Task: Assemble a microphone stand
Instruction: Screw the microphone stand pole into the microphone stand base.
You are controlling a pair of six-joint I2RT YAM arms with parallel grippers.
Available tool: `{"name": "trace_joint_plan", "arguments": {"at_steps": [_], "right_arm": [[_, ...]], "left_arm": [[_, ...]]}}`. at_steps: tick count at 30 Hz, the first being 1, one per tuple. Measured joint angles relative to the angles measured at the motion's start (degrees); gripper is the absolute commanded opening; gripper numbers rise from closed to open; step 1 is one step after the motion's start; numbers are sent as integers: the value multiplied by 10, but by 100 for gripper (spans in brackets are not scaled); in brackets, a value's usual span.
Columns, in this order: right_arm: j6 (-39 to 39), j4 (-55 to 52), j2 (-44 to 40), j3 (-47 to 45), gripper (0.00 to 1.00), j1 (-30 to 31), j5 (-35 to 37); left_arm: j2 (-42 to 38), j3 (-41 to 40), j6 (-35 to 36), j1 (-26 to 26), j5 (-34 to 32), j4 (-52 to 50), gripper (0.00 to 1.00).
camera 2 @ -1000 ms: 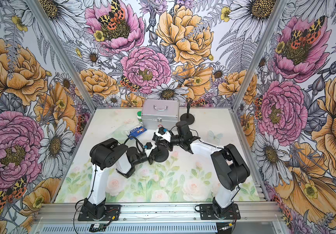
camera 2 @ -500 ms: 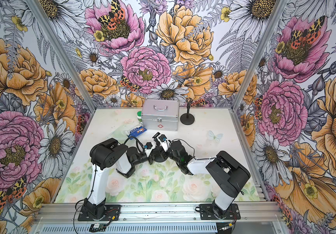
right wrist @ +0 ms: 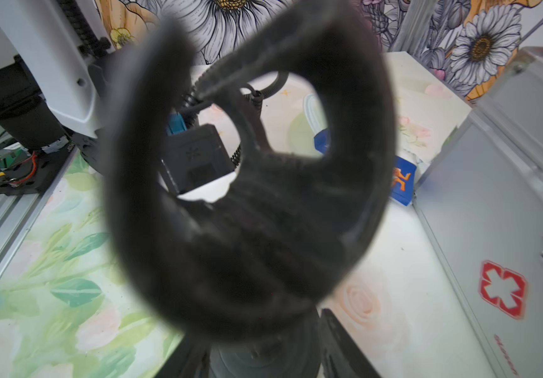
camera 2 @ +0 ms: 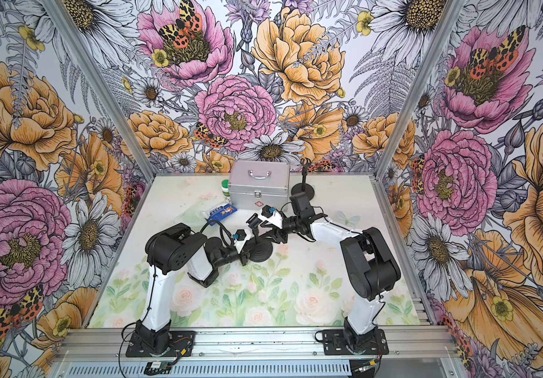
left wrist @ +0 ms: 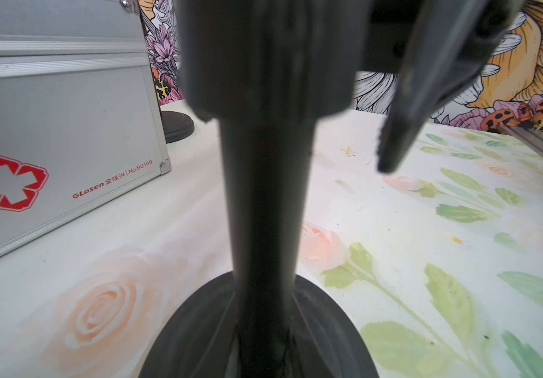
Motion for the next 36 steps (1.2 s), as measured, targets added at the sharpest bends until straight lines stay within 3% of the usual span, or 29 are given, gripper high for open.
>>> {"name": "trace_joint_plan", "arguments": {"at_steps": [11,17,20,24,27,31,36], "right_arm": [[-15,-26,20,26,37,10,-53],[-17,-28,20,30,20,7,-46],[-16,-30,20,33,1,7,-39],[2,-28,19,36,0,18,-16],[45,14,2,15,0,38,35],[180,211,-55,-113,0,64,147],[334,455,-87,-254,0,147,402]], "left_arm": [[1,0,0,0,2,0,21],[4,5,0,0,9,0,21],[4,5,-2,0,9,0,21],[5,6,-2,0,9,1,21],[5,6,-7,2,8,2,21],[5,7,-6,2,10,1,21],[8,11,-6,2,14,1,21]]}}
